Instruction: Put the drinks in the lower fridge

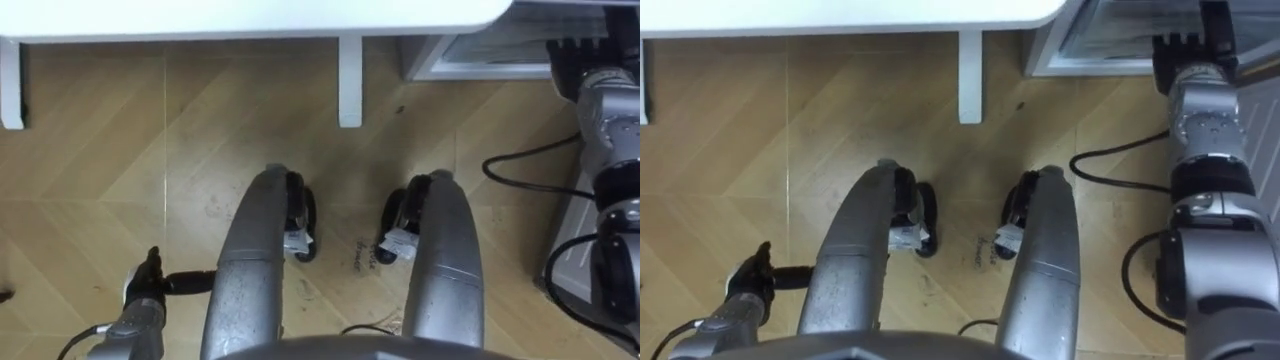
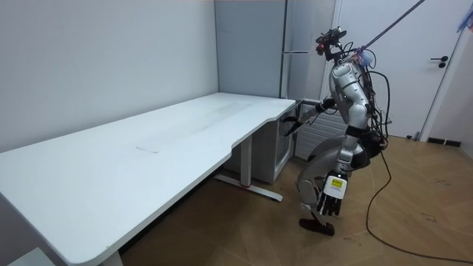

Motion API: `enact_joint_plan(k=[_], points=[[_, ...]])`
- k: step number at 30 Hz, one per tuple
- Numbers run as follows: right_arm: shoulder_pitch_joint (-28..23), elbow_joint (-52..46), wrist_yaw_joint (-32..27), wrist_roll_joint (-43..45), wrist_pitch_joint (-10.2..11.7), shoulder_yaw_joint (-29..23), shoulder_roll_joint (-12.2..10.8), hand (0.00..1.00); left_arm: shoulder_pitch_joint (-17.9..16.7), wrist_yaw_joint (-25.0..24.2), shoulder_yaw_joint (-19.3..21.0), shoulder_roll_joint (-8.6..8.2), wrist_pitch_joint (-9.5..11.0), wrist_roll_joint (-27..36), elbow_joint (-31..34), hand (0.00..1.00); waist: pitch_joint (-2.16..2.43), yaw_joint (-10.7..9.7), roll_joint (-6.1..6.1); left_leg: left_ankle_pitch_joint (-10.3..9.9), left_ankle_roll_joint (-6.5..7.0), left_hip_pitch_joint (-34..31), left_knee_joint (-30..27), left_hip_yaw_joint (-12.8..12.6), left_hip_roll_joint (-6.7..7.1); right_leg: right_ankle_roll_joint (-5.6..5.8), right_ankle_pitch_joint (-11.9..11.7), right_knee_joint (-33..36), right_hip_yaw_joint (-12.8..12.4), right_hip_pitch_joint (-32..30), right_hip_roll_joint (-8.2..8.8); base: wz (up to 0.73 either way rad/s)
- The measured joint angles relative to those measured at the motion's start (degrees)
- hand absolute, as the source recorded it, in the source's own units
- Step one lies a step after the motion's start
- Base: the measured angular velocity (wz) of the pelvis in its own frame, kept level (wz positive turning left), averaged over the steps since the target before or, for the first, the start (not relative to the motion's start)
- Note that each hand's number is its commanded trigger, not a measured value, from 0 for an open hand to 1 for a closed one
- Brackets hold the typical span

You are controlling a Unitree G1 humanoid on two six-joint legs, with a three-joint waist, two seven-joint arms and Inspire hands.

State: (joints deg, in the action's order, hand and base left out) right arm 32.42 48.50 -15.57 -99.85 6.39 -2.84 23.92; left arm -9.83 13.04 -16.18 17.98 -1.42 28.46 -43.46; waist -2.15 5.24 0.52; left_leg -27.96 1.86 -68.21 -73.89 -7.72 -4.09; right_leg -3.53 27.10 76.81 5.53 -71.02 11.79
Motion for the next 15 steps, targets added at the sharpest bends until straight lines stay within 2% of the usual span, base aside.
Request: enact_joint_plan(k=[4, 6, 10, 13, 15], points=[[-0.01, -1.59, -0.25, -0.05, 0.00, 0.06, -0.01, 0.00, -2.57, -0.30, -0.47, 0.99, -0.02, 0.01, 3.22, 0.00, 0.05, 0.05, -0.11, -0.01, -0.05, 0.01, -0.42, 0.02, -0.53, -0.22, 0.04, 0.36, 0.03, -0.01, -0.15, -0.02], [0.00, -3.63, -1.00, 0.06, 0.10, 1.75, 0.01, 0.00, -3.80, -0.86, -0.32, 1.40, 0.03, -0.05, 3.66, 0.00, 0.06, 0.33, -0.13, -0.18, -0.31, 0.25, -1.04, 0.11, -1.33, -0.51, -0.12, 0.42, 0.03, 0.14, -1.03, -0.17], [0.00, -3.80, -1.15, -0.02, 0.84, 2.73, 0.00, 0.00, -3.86, -1.46, -0.33, 1.78, 0.35, -0.01, 4.00, 0.00, 0.03, 0.51, -0.19, -0.08, -0.47, 1.07, -0.94, 0.15, -1.17, -0.89, -0.01, 0.65, 0.12, 0.88, -1.02, -0.01], [0.00, -4.69, -1.23, -0.01, 1.19, 3.56, 0.04, 0.00, -3.87, -1.55, -0.34, 2.81, 1.03, 0.00, 4.10, 0.00, 0.03, 0.59, -0.18, 0.09, -0.92, 1.93, -0.40, 0.12, -1.22, -1.25, 0.21, 0.54, 0.21, 1.61, -1.01, 0.01], [0.00, -5.27, -1.23, -0.02, 1.03, 3.95, -0.02, 0.00, -3.92, -1.70, -0.34, 3.47, 1.42, 0.05, 4.09, 0.00, 0.04, 0.70, -0.21, 0.39, -1.78, 3.08, 0.82, 0.20, -1.18, -1.28, 0.17, -0.72, 0.71, 2.87, -1.33, 0.00]])
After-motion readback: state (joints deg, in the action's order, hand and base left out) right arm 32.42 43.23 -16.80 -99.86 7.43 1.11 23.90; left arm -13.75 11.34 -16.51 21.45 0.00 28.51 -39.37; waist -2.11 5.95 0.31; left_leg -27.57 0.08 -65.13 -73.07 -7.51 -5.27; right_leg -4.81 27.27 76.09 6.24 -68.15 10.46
